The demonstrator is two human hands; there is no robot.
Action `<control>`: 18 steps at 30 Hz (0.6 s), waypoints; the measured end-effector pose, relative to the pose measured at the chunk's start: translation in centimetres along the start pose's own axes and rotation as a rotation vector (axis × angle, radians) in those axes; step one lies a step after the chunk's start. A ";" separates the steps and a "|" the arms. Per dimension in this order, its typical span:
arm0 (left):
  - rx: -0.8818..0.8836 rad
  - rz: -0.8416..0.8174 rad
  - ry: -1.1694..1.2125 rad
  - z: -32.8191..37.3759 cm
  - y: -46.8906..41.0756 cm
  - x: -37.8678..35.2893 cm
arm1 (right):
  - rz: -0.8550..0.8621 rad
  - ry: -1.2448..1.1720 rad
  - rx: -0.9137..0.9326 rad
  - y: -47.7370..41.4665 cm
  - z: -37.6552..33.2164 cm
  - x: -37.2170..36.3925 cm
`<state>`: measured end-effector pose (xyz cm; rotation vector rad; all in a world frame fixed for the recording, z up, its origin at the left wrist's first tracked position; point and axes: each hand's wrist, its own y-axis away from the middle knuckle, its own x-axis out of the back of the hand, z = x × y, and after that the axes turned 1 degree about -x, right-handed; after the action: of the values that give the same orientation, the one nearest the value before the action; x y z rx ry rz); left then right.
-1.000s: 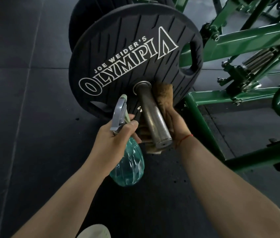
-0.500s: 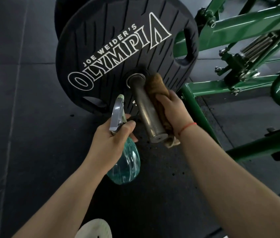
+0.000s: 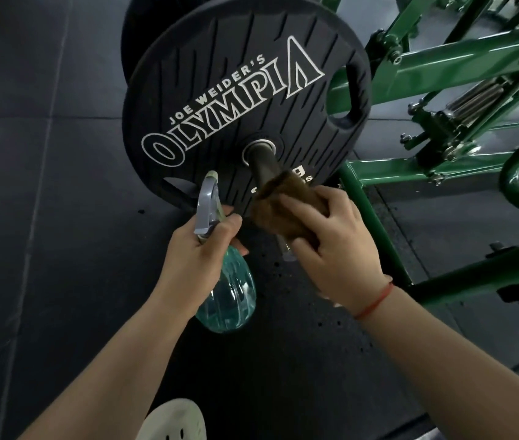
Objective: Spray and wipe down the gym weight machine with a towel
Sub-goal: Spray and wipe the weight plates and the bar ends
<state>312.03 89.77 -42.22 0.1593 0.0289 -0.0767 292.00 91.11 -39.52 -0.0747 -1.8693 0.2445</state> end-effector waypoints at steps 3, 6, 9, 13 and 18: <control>0.012 0.055 0.026 -0.1 -0.2 0.5 | -0.120 0.194 0.262 -1.6 -1.0 1.1; 0.045 0.116 0.068 -0.2 -0.5 1.2 | -0.238 0.469 0.430 -4.8 -2.9 0.6; 0.053 0.159 0.092 -0.4 -0.5 2.1 | -0.315 0.638 0.474 -7.6 -4.7 -0.6; 0.065 0.207 0.093 -1.0 -0.3 2.7 | -0.352 0.787 0.433 -11.8 -6.1 -2.0; 0.032 0.177 0.039 -1.5 0.6 3.3 | -0.495 1.003 0.461 -13.6 -8.3 -4.1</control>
<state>315.28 90.34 -43.71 0.1944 0.0523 0.1024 302.16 78.16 -38.17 0.4934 -0.7635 0.2250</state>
